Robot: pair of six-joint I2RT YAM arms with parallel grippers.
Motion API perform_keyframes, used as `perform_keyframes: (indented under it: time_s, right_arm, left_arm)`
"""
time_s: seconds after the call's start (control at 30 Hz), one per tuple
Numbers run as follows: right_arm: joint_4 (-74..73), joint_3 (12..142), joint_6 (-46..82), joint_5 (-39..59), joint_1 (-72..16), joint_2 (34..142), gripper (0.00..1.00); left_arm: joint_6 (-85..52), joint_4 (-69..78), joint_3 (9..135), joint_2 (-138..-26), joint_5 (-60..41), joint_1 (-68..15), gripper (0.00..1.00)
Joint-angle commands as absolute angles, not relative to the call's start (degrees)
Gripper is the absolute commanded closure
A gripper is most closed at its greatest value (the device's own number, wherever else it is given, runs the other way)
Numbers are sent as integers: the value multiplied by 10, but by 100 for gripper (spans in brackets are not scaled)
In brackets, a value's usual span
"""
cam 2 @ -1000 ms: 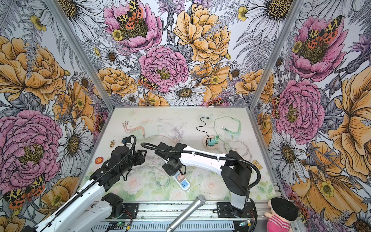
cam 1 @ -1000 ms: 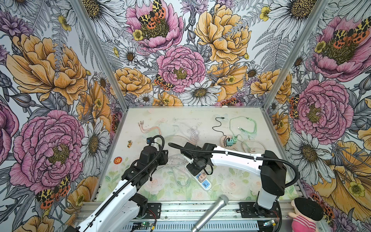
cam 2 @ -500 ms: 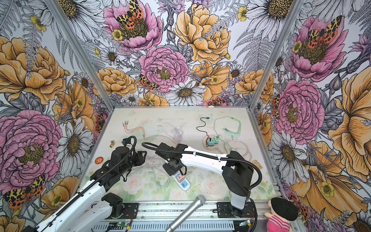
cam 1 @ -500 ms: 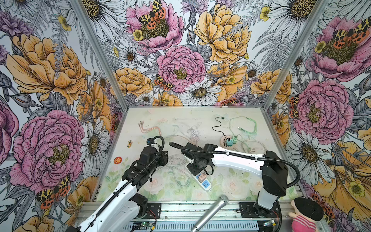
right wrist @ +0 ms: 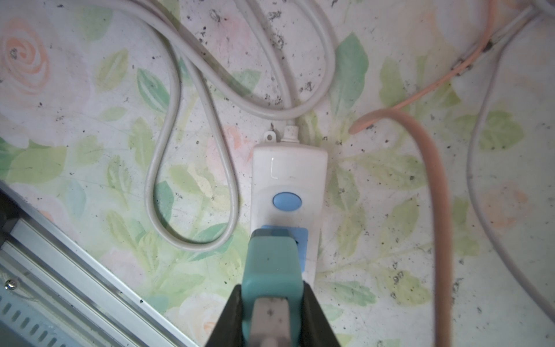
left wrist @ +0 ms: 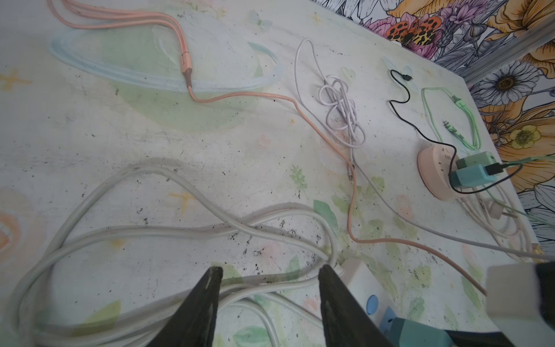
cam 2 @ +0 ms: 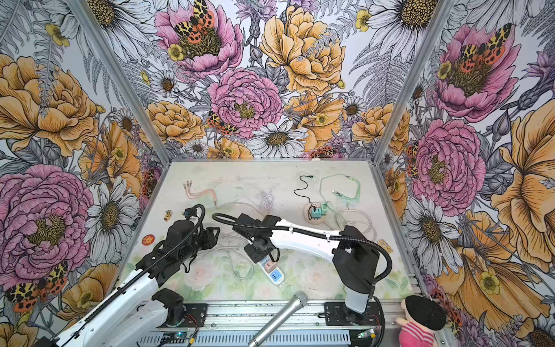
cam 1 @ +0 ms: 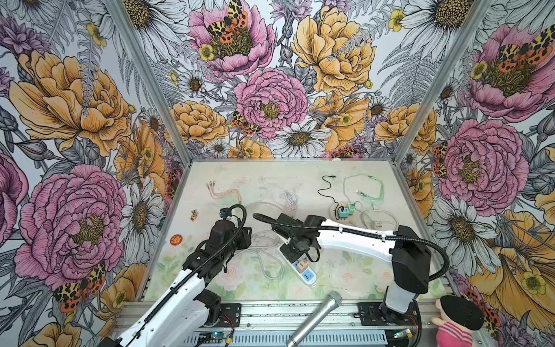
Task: Insert the plug
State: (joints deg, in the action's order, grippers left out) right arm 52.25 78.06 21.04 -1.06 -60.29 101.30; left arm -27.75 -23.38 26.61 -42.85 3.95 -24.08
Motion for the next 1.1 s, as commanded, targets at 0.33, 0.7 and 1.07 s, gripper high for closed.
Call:
perform_keyframes:
  time_s: [0.33, 0.7, 1.07]
  right_arm:
    - [563, 771, 196, -7, -606, 1027, 100]
    - [562, 766, 194, 29, -607, 1034, 100]
    - [549, 758, 199, 11, -613, 1042, 100]
  left_arm:
    - [-286, -207, 258, -447, 17, -236, 46]
    - [-289, -207, 260, -446, 16, -235, 46]
    - [-287, -207, 263, -444, 18, -235, 46]
